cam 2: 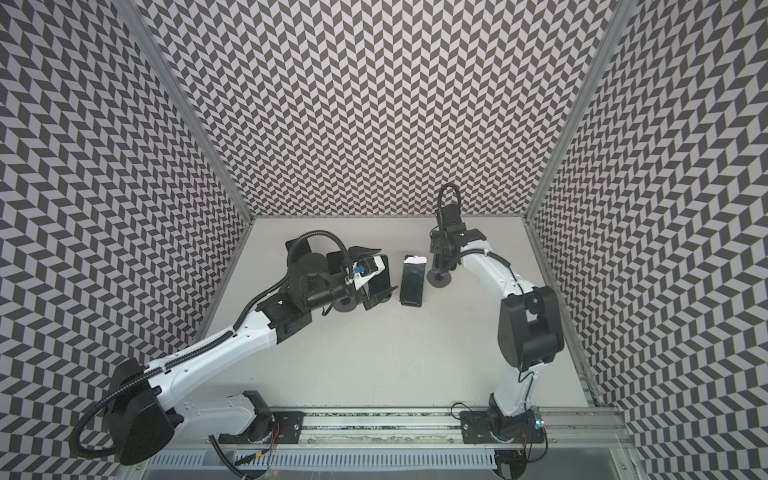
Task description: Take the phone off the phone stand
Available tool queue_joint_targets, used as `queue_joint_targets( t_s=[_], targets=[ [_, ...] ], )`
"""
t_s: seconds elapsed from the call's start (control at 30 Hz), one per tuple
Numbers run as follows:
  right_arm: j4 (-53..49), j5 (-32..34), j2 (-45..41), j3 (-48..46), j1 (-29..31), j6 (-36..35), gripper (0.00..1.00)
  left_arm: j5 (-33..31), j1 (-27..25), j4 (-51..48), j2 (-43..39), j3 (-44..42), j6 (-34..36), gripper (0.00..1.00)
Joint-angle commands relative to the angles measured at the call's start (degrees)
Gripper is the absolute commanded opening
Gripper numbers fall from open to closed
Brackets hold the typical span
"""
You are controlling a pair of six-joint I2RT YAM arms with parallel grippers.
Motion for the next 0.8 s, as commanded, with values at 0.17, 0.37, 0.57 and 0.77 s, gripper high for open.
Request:
queue_joint_targets(
  t_s=[0.17,0.37,0.57,0.77],
  targets=[
    [4.5,-0.7,-2.5,1.4,-0.4,-0.5,0.59,-0.5,-0.5,-0.5,0.1,2.8,-0.6,1.00],
    [4.4,-1.0,-2.7,1.9,-0.4,-0.2,0.59,-0.7,-0.5,-0.2,-0.2,2.6,-0.1,1.00],
    [3.7,-1.2,-3.2,1.7,-0.5,-0.8,0.59,-1.0,-0.6,0.5,0.1,2.4,0.2,1.00],
    [3.5,-0.8,-4.6,1.2,-0.6,-2.5,0.59,-1.1,-0.6,2.5,1.5,3.2,-0.4,1.00]
  ],
)
